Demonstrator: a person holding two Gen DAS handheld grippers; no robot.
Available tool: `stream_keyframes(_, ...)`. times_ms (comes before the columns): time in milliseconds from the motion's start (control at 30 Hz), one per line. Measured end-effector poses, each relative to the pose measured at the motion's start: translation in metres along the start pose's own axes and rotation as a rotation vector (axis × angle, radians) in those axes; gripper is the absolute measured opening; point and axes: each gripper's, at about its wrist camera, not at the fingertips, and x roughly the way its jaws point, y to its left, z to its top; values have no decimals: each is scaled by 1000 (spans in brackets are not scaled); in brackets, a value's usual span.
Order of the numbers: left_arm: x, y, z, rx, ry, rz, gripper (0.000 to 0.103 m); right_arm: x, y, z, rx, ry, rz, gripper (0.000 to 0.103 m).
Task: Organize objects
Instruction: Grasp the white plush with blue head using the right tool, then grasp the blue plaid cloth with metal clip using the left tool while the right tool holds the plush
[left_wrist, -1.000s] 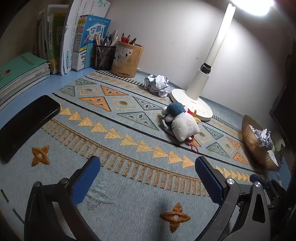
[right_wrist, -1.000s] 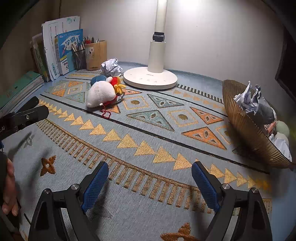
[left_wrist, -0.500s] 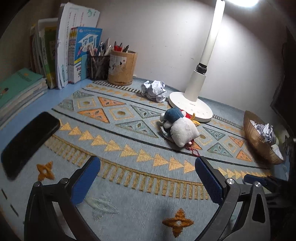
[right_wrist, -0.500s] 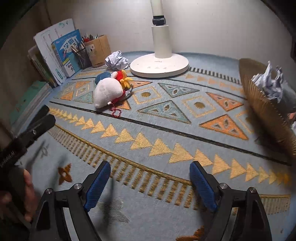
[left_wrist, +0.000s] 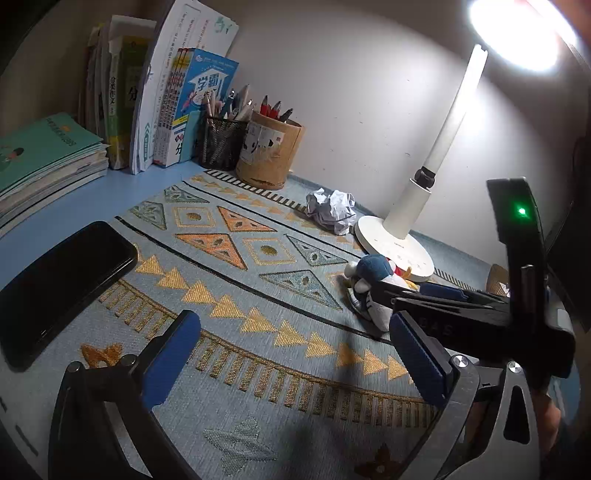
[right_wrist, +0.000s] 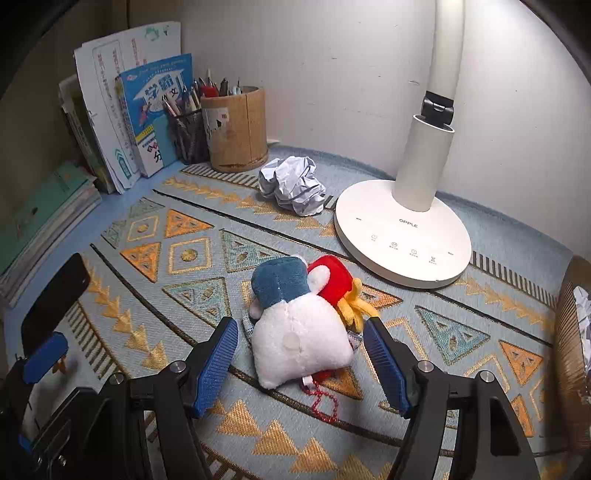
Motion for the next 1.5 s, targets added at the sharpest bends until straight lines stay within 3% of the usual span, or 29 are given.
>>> stream_keyframes(33,1,-2,0,10,4,-1,102,1,-1,0,0,2,12,47)
stream_keyframes(167,1,-7,-1,36,13,-6,102,-31,-26,-4,93,-78,142,47)
stream_keyframes(267,1,-5,-2,27,13,-3,102,-68,-48,-18,140,-132,166,47)
stream_keyframes(367,1,-4,-2,22,16,-6,102,-80,-67,-37,148,-105,124,47)
stream_keyframes(500,3,-5,-1,30,26,3,102,-59,-83,-58,160,-20,84,48)
stream_keyframes(600,13,-10,1,37,81,5,102,-50,-87,-62,176,-34,65,48)
stream_keyframes(633,21,-13,3,28,135,4,102,-52,-88,-62,178,-51,45,48)
stream_keyframes(700,35,-25,11,3,226,-55,102,-54,-89,-64,173,-80,-112,48)
stream_keyframes(767,42,-41,24,19,223,-94,102,-55,-92,-68,144,-88,-271,48)
stream_keyframes(800,48,-50,29,42,212,-74,102,-55,-97,-70,145,-83,-299,49)
stream_keyframes(933,94,-84,33,181,251,-22,102,-55,-120,-74,223,-66,-190,49)
stream_keyframes(1033,121,-96,24,154,296,-19,101,-54,-121,-74,233,-50,-176,53)
stream_keyframes(1100,130,-104,23,145,303,-28,101,-51,-120,-74,231,-35,-157,70)
stream_keyframes(1233,143,-115,28,198,293,31,100,-49,-118,-75,225,-18,-140,74)
stream_keyframes(1300,153,-118,27,216,318,48,91,-46,-118,-75,228,-12,-139,75)
stream_keyframes(1400,155,-126,26,266,296,98,73,-42,-118,-75,232,-9,-145,75)
stream_keyframes(1433,155,-128,24,286,292,111,63,-42,-119,-75,232,-8,-150,75)
stream_keyframes(1500,152,-131,22,313,286,97,52,-41,-120,-75,235,-7,-174,58)
